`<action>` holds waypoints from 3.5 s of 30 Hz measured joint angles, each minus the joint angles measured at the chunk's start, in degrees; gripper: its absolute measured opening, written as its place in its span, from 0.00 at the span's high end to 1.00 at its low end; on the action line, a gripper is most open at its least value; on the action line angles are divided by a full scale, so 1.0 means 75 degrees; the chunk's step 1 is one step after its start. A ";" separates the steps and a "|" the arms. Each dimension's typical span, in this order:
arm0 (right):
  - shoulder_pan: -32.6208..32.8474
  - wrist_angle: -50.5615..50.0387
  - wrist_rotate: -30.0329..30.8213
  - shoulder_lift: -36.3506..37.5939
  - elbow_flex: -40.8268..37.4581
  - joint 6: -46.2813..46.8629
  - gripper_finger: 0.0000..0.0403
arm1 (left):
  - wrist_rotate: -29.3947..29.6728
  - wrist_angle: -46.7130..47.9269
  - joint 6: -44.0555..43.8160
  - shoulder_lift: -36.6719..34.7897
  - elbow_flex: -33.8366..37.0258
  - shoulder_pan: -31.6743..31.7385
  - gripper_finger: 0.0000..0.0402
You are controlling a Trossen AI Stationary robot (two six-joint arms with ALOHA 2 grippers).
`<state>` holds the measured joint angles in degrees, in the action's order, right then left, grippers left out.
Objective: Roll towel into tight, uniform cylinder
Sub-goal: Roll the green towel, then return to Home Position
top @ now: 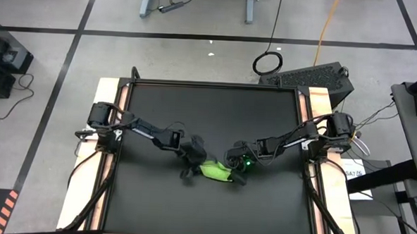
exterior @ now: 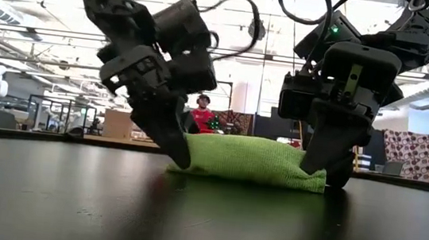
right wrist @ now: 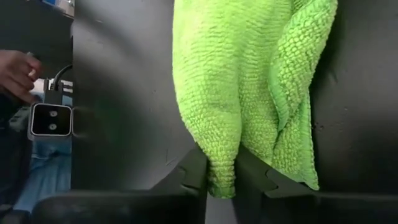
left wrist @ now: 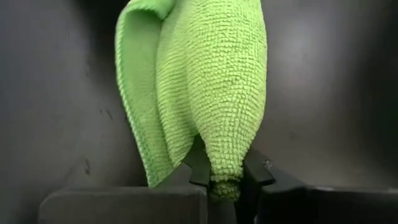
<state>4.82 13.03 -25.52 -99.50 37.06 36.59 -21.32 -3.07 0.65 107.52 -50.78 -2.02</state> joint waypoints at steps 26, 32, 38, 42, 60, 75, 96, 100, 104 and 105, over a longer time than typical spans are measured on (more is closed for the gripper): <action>0.1348 -0.0585 0.4241 0.1717 -0.0006 -0.3751 0.41 | -0.2577 0.0125 -0.2343 0.0597 -0.0140 0.1268 0.92; 0.1373 -0.0535 0.4768 0.1036 0.0000 -0.3732 0.43 | -0.2649 0.0131 -0.2399 0.0597 -0.0140 0.1271 0.92; 0.1259 0.0278 0.4643 0.0125 0.0009 -0.3554 0.43 | -0.2691 0.0178 -0.2419 0.0594 -0.0143 0.1274 0.91; 0.1240 0.0465 0.4541 -0.0174 0.0044 -0.2928 0.51 | -0.2700 0.0417 -0.2282 0.0455 -0.0131 0.1274 0.80; 0.0563 0.0325 0.3237 -0.0143 0.0023 -0.2513 0.83 | -0.1277 0.2199 -0.0233 -0.1708 -0.0055 0.1319 0.34; 0.0381 0.0333 0.3118 0.0354 -0.0023 -0.2314 0.44 | -0.0088 0.1401 0.0167 -0.2087 -0.0082 0.0531 0.34; 0.0357 -0.1549 0.3741 0.3553 -0.0003 -0.2464 0.44 | 0.0449 0.1903 0.0061 -0.3235 0.0126 0.1055 0.43; 0.0317 -0.2112 0.4124 0.4462 0.0006 -0.2816 0.50 | 0.0508 0.1935 0.0140 -0.4358 0.0397 0.1542 0.49; 0.0194 -0.2885 0.4226 0.5506 -0.0004 -0.2966 0.54 | 0.0530 0.1903 -0.0064 -0.5625 0.0999 0.2045 0.51; 0.0153 -0.3029 0.4246 0.5804 -0.0078 -0.2990 0.55 | 0.0554 0.1792 -0.0201 -0.5929 0.1177 0.2154 0.51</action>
<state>5.96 -9.69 6.32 -55.97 36.48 14.17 -17.16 10.37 -0.86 63.05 -41.96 14.13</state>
